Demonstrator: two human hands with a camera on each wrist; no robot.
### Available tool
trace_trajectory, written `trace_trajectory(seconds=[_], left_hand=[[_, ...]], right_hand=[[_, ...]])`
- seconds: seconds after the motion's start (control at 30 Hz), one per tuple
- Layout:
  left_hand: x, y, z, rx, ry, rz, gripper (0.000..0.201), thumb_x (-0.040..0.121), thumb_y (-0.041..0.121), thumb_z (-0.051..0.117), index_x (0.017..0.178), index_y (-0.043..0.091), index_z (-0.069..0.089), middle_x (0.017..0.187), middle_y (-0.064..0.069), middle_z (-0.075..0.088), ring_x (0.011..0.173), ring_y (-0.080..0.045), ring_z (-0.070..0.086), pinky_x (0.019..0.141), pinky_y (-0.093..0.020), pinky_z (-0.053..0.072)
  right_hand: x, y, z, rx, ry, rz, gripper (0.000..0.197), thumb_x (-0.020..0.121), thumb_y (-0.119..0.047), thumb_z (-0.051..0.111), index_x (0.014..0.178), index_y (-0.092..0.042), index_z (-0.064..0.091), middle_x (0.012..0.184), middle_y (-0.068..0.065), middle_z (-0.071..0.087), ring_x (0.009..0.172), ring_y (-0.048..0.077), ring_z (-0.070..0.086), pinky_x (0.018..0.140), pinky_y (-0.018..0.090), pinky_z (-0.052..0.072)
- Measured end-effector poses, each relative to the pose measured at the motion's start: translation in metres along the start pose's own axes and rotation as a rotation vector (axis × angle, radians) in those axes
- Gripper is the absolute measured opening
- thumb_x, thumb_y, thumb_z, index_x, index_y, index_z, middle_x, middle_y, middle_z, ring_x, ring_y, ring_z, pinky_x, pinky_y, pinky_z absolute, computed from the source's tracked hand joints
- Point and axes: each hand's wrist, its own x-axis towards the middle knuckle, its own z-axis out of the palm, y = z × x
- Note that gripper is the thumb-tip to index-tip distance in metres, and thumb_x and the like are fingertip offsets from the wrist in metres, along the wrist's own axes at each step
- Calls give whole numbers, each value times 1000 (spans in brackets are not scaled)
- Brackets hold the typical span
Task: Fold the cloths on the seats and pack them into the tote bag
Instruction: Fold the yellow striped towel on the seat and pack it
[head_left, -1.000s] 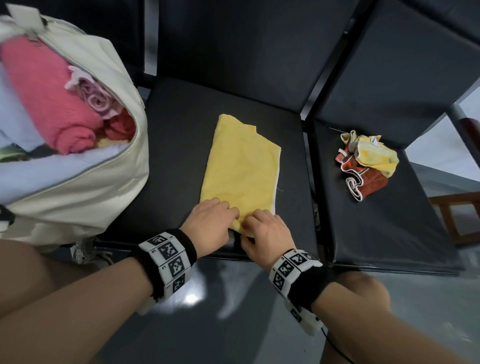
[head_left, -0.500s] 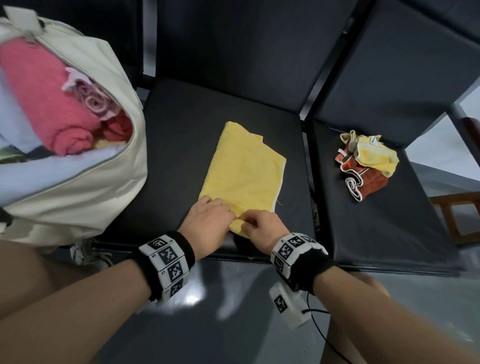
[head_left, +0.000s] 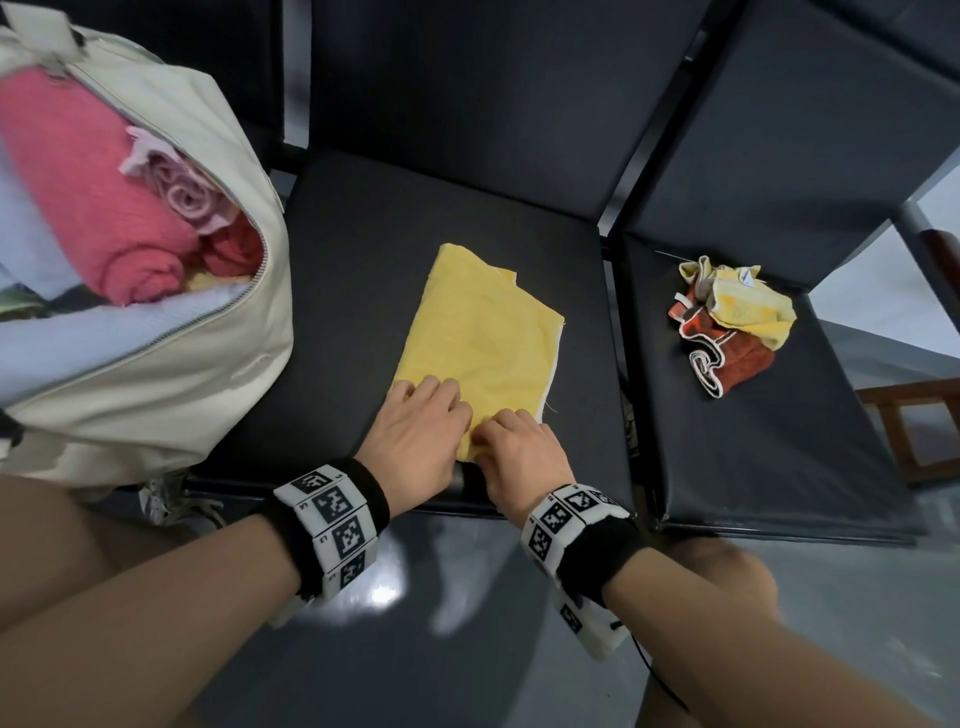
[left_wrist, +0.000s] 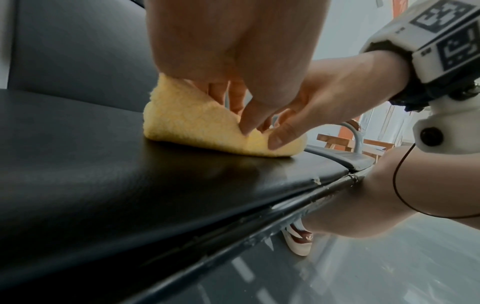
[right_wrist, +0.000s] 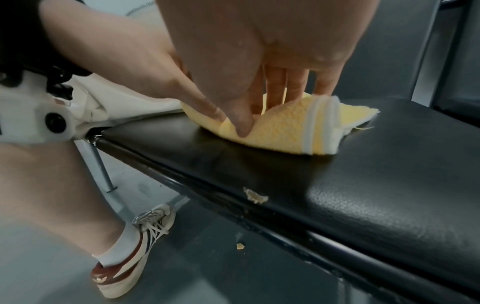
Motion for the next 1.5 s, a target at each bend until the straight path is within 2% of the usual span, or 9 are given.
trace_trajectory(seconds=[0.23,0.47,0.6,0.8,0.97,1.07,1.2,1.3,1.5], left_hand=[[-2,-1,3,43,-5,77,34,56,16,83,85,22,65,77,4,58,79,-22,57,76,-40,41],[2,1,-2,82,-103,-15,29,89,19,53,117,23,54,104,5,62,108,-19,52,102,-38,28],[0,1,-1,6,-90,-50,27,92,23,54,119,25,53,103,5,60,105,-19,52,99,-39,28],[0,-2,0,25,-4,64,28,70,23,75,95,22,63,92,3,59,92,-22,55,94,-43,41],[2,2,-4,72,-122,27,28,89,20,59,116,24,52,105,5,59,109,-19,50,106,-38,27],[1,4,-6,114,-139,12,26,95,23,52,121,22,47,105,4,60,107,-20,51,102,-38,28],[2,2,-5,100,-175,-39,18,99,27,46,116,22,47,98,3,63,100,-21,54,87,-38,29],[3,2,-8,30,-188,-69,15,100,28,43,114,23,49,96,4,64,99,-21,55,84,-38,29],[2,1,-13,29,14,-7,14,84,32,55,89,22,63,94,3,56,93,-21,52,83,-40,39]], right_hand=[[9,6,-12,203,-183,125,25,94,-16,52,117,-18,62,112,4,63,109,25,54,95,40,44],[-2,6,-8,89,-29,36,38,87,-32,67,122,-18,61,119,2,53,108,23,48,92,39,43],[-1,4,-4,143,-90,92,32,98,-26,51,129,-19,58,112,2,57,106,24,50,91,41,42],[13,5,-14,348,-243,253,32,98,-21,47,126,-11,59,120,12,63,110,29,58,97,40,45],[10,6,-14,392,-150,289,21,94,-24,54,112,-17,45,109,7,65,98,28,62,88,40,50],[6,6,-9,185,-66,146,21,93,-26,51,112,-16,48,111,4,60,101,26,56,88,41,46],[-1,4,-8,-23,42,-27,31,84,-32,57,110,-16,61,110,2,53,101,25,48,84,37,42],[-5,5,-10,-79,-40,-78,43,76,-37,63,113,-16,63,109,1,53,103,25,49,88,37,42],[5,-2,-13,-50,-125,28,30,90,-37,49,109,-18,61,108,0,52,107,21,45,92,38,38]])
